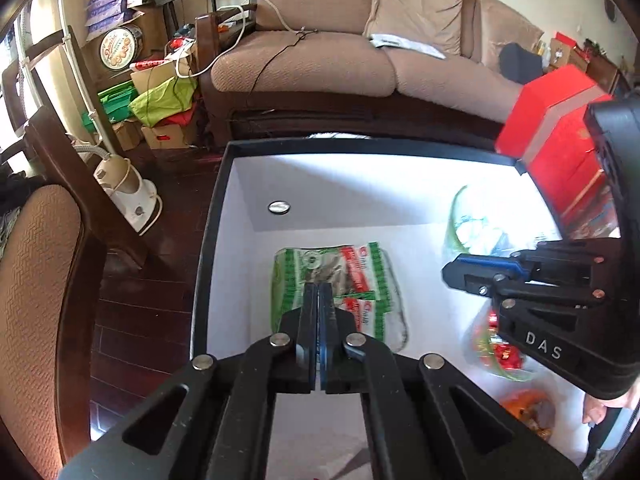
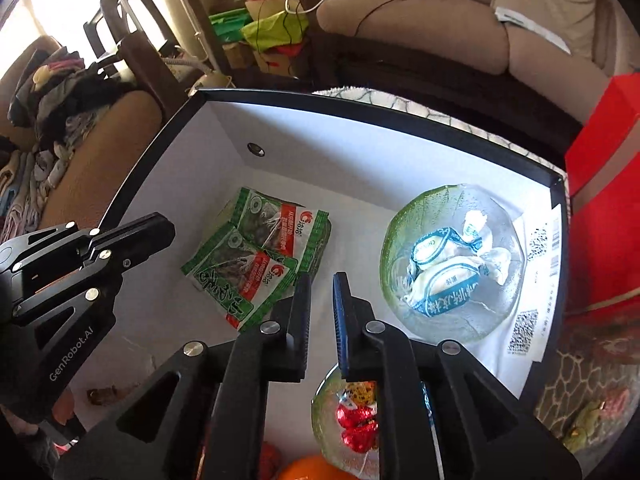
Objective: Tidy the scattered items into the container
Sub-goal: 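Carry the green packets into the white box and open both tools, then withdraw both tools from the box, right tool heading to the pink tin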
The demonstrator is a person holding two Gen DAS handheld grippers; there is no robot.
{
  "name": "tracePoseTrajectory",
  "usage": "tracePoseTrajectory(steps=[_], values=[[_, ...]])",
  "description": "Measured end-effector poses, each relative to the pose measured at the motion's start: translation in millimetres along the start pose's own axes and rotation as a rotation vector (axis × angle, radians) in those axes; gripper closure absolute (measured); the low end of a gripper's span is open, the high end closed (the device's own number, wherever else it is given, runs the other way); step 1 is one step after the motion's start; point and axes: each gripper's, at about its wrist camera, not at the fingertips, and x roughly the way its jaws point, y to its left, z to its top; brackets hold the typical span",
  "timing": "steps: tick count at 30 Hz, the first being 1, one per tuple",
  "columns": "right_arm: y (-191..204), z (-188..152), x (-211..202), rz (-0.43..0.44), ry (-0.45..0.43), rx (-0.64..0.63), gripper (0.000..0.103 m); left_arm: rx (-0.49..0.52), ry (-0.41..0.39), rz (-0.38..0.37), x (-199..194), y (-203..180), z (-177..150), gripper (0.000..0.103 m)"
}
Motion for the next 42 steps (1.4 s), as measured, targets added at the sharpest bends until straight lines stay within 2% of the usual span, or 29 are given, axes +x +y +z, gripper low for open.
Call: tracePoseTrajectory(steps=[1,3,5,10,17,19,21,26,32,37,42], values=[[-1,-4,-7,-0.001,-0.004,-0.006,0.090,0.007,-0.006,0.007,-4,1,-1,0.096],[-9,-19,-23,-0.003,-0.016,-0.016,0.090,0.019,-0.028,0.031,-12,-1,-5,0.071],[-28,-34,-40,0.017,-0.030,-0.007,0.090,0.012,-0.051,0.040,-24,-4,-9,0.060],[-65,-76,-97,0.036,-0.088,0.000,0.089,-0.012,-0.104,0.035,-64,-18,-22,0.059],[-125,-158,-185,-0.002,-0.130,0.032,0.083,0.016,-0.158,0.003,-127,-72,-60,0.058],[-149,-182,-209,-0.013,-0.116,0.047,0.074,0.021,-0.163,-0.009,-140,-93,-73,0.055],[-176,-205,-233,-0.055,-0.113,0.048,0.072,0.045,-0.168,-0.015,-149,-117,-84,0.047],[-245,-265,-275,-0.095,-0.133,0.127,0.070,0.082,-0.137,-0.113,-139,-184,-106,0.047],[-309,-320,-273,-0.101,-0.152,0.234,0.069,0.089,-0.089,-0.215,-107,-257,-125,0.047],[-350,-353,-239,-0.124,-0.162,0.313,0.069,0.058,-0.025,-0.244,-66,-297,-136,0.047],[-389,-379,-193,-0.095,-0.146,0.397,0.068,0.077,-0.006,-0.269,-29,-327,-147,0.047]])
